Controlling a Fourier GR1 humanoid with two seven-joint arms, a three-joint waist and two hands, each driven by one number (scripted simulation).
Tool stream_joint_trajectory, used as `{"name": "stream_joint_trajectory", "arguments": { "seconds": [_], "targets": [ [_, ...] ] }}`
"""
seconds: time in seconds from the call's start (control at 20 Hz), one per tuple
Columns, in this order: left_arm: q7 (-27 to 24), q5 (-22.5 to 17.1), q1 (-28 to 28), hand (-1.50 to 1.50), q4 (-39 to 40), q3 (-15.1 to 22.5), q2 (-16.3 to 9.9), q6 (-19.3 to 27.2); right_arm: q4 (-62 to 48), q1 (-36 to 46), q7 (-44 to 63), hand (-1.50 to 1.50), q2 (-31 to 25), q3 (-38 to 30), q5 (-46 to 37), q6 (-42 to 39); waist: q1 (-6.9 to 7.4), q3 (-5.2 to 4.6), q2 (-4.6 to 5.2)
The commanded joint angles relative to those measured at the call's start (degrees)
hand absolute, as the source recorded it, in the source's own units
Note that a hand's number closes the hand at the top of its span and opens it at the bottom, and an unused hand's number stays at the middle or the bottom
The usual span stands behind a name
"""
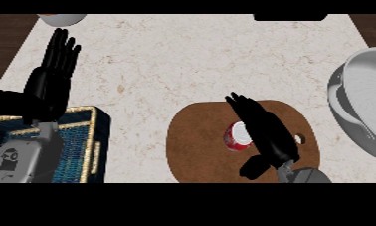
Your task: Pick the can from the cutting board and place it in the pot
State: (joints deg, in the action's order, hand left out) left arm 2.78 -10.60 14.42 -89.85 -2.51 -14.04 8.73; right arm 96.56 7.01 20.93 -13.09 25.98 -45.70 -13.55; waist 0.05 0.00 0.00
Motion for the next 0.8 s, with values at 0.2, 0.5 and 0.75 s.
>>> {"name": "stream_joint_trajectory", "arguments": {
  "seconds": [0.2, 0.5, 0.75],
  "targets": [
    [1.2, 2.6, -0.5, 0.0, -2.3, 0.1, 1.5, 0.0, -10.7, 3.9, -7.4, -1.5, 5.1, -1.6, -2.3, 2.2, 0.14, 0.01, 0.01],
    [0.8, 1.5, 0.9, 0.0, 0.9, -1.7, 1.2, -1.6, -11.4, 6.9, -11.0, 1.5, 6.7, 2.6, -7.7, 3.2, 0.11, 0.0, 0.0],
    [0.4, 3.4, -0.3, 0.0, -0.5, -1.0, 2.7, -0.9, -14.5, 5.9, -12.4, 1.5, 9.5, 2.9, -11.4, 6.4, 0.08, 0.0, -0.02]
  ]
}}
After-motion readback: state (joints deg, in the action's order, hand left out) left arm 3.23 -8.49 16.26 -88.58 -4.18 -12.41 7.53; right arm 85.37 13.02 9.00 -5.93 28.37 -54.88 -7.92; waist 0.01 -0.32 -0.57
